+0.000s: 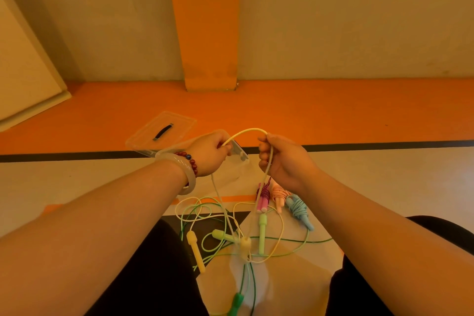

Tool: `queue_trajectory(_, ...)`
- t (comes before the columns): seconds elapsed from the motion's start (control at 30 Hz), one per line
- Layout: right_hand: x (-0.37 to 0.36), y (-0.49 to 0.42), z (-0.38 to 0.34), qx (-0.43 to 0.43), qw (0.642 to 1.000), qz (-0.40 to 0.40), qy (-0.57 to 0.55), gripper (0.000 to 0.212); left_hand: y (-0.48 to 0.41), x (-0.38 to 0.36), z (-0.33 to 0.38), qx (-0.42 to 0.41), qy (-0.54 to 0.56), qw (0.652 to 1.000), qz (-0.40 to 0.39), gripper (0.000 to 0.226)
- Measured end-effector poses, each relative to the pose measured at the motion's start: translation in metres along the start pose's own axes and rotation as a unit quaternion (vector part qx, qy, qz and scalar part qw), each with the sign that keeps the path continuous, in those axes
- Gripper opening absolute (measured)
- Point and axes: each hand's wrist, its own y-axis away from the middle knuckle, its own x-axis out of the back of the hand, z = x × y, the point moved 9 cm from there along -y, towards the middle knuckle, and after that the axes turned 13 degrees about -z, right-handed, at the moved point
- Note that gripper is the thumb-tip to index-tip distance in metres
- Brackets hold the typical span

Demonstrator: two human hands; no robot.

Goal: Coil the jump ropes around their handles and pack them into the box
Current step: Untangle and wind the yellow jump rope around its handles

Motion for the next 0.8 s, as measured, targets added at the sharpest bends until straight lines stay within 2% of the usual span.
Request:
queue_trajectory(0.1, -0.009, -0.002, -0.004, 0.029, 0.993, -0.035, -0.108, 0.027, 0.005, -0.025, -0.013, 0.03, 0.132, 0.988, -0.068, 0.029)
queue_trajectory(0.2, -0.008, -0.004, -0.006, 0.056, 0.99, -0.022, -0.131, 0.02, 0.012, -0.056, -0.025, 0.063, 0.172, 0.974, -0.134, 0.021)
queue_trajectory(0.3, 0.001, -0.006, -0.01, 0.086, 0.992, 0.028, -0.093, 0.014, 0.015, -0.066, -0.029, 0.062, 0.106, 0.979, -0.165, 0.015)
queue_trajectory(0.4, 0.012, -0.002, -0.033, 0.142, 0.988, 0.067, -0.008, 0.014, 0.025, -0.063, -0.042, 0.07, 0.047, 0.974, -0.213, 0.02)
queue_trajectory(0.5, 0.014, 0.004, -0.046, 0.143, 0.968, 0.087, 0.185, 0.014, 0.031, -0.033, -0.05, 0.085, -0.013, 0.985, -0.148, 0.026)
queue_trajectory(0.57, 0.007, 0.006, -0.039, 0.098, 0.935, 0.081, 0.331, 0.015, 0.03, -0.017, -0.031, 0.051, -0.074, 0.99, -0.109, 0.028)
queue_trajectory(0.63, -0.004, 0.004, -0.023, 0.054, 0.907, 0.039, 0.415, 0.017, 0.028, -0.012, 0.0, -0.001, -0.107, 0.989, -0.103, 0.03)
queue_trajectory(0.7, -0.016, 0.003, -0.01, 0.029, 0.902, 0.005, 0.43, 0.018, 0.023, -0.007, 0.026, -0.035, -0.122, 0.988, -0.091, 0.032)
queue_trajectory(0.8, -0.026, 0.002, 0.001, 0.009, 0.94, -0.031, 0.341, 0.022, 0.018, 0.009, 0.043, -0.041, -0.129, 0.99, -0.041, 0.03)
